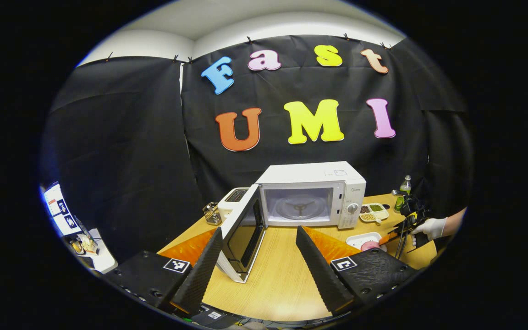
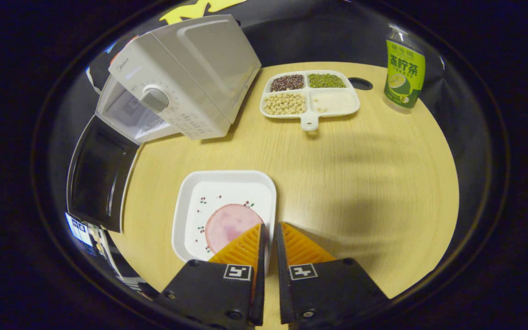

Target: Open the microwave oven with the left hand, put the food in, and close the microwave oven.

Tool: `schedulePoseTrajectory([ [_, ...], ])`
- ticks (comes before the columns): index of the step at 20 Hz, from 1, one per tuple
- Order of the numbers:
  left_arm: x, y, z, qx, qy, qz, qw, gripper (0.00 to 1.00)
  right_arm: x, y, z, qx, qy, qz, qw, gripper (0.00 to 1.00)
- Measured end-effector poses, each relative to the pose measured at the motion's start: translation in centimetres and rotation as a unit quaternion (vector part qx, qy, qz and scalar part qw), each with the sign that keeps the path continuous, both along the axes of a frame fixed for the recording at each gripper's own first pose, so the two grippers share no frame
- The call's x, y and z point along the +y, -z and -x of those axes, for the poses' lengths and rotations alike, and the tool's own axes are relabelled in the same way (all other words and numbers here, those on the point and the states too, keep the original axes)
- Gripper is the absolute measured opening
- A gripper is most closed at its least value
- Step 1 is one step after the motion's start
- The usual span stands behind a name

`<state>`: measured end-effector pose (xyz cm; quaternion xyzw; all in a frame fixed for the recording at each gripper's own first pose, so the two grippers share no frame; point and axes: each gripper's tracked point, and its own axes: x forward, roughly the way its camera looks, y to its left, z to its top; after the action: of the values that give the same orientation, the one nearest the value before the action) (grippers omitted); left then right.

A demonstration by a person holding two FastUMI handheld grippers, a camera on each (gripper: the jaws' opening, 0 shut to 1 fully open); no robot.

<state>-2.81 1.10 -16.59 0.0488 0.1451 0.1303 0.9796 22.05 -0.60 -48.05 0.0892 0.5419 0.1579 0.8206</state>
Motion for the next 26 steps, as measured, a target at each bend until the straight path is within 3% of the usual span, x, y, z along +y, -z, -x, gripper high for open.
schedulePoseTrajectory([
  [2, -0.4, -0.2, 0.0, -0.003, -0.002, -0.001, 1.0, 0.96, 0.4, -0.1, 0.0, 0.017, 0.013, -0.022, 1.0, 0.09],
  [7, -0.8, -0.7, -0.5, -0.001, 0.006, -0.008, 1.0, 0.96, 1.0, -0.4, 0.3, 0.045, 0.024, -0.079, 0.996, 0.0],
  [12, -0.8, -1.3, -1.7, -0.002, 0.026, -0.004, 1.0, 0.96, 3.0, -2.1, 1.0, 0.03, 0.035, -0.128, 0.991, 0.04],
  [19, 0.7, -2.0, -2.7, -0.009, 0.071, 0.007, 0.997, 0.96, 8.2, -7.7, 1.1, -0.018, 0.07, -0.195, 0.978, 0.04],
  [20, 1.2, -2.2, -2.8, -0.012, 0.076, 0.006, 0.997, 0.96, 9.2, -8.6, 0.9, -0.027, 0.078, -0.203, 0.976, 0.0],
  [22, 2.7, -2.6, -2.8, -0.011, 0.085, 0.0, 0.996, 0.96, 11.0, -10.2, 0.4, -0.057, 0.094, -0.202, 0.973, 0.04],
  [24, 4.2, -2.8, -2.7, -0.013, 0.091, -0.009, 0.996, 0.96, 13.3, -11.8, -0.2, -0.094, 0.109, -0.213, 0.966, 0.0],
  [26, 5.1, -3.1, -2.7, -0.018, 0.106, -0.007, 0.994, 0.96, 15.7, -13.0, -0.9, -0.124, 0.132, -0.232, 0.956, 0.04],
])
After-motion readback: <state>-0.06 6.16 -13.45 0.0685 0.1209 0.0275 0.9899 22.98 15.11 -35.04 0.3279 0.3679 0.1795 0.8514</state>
